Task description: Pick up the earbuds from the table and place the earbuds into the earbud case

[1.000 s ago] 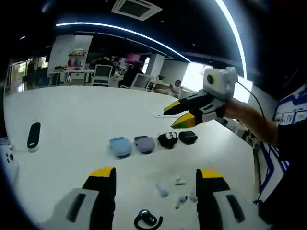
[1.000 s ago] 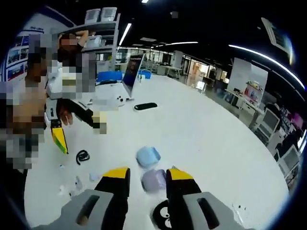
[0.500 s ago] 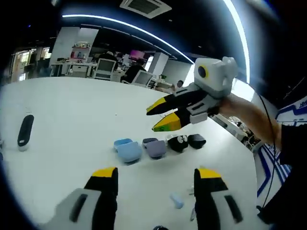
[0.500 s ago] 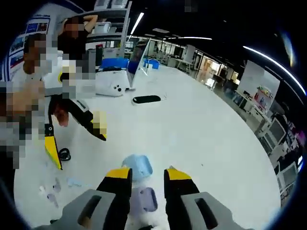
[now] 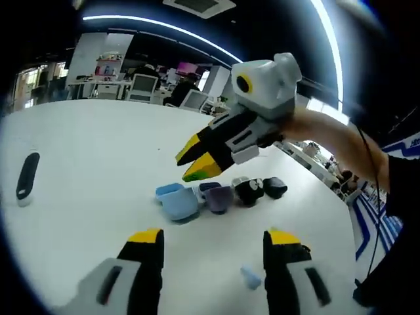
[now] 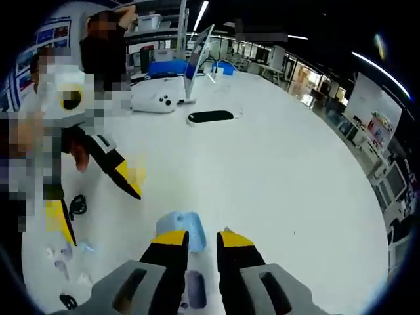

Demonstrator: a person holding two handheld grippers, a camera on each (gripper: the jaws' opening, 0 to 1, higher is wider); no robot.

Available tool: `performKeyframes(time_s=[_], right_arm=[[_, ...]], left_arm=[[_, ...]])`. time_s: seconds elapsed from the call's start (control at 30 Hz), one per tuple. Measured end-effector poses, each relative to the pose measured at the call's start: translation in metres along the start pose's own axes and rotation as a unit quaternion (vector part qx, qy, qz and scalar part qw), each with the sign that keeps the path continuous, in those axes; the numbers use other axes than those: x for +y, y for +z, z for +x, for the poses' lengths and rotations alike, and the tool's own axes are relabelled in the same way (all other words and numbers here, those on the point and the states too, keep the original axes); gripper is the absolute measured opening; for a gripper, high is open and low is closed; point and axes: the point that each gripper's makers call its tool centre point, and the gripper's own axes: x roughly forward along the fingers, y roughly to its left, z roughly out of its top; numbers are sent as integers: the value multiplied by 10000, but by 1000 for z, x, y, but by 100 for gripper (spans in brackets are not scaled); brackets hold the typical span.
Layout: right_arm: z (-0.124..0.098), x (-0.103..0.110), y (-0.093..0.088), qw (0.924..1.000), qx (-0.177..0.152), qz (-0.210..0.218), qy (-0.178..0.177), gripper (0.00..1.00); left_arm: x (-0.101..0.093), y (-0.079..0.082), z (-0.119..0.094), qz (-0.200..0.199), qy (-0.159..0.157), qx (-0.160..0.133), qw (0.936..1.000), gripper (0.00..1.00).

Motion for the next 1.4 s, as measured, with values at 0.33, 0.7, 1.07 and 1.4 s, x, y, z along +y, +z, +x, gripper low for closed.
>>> performKeyframes(time_s=[0.33,0.7,1.07,1.4], right_arm=[[21,-8,-9,9981,571,-221,95,15],[28,-4,-18,9955,879,-271,223,3],[20,-1,-8,9953,772,-564,-167,1],[-6,37,4,9883,614,-1265,-588,1]], left_arm=[[4,-9,-4,-103,-13,-12,9999,62],[7,-14,-8,-195,-30,-23,9998,62],[-6,-12,-18,-192,-63,-124,9997,62],[-35,-10,-37,135,-27,-520,9986,63]])
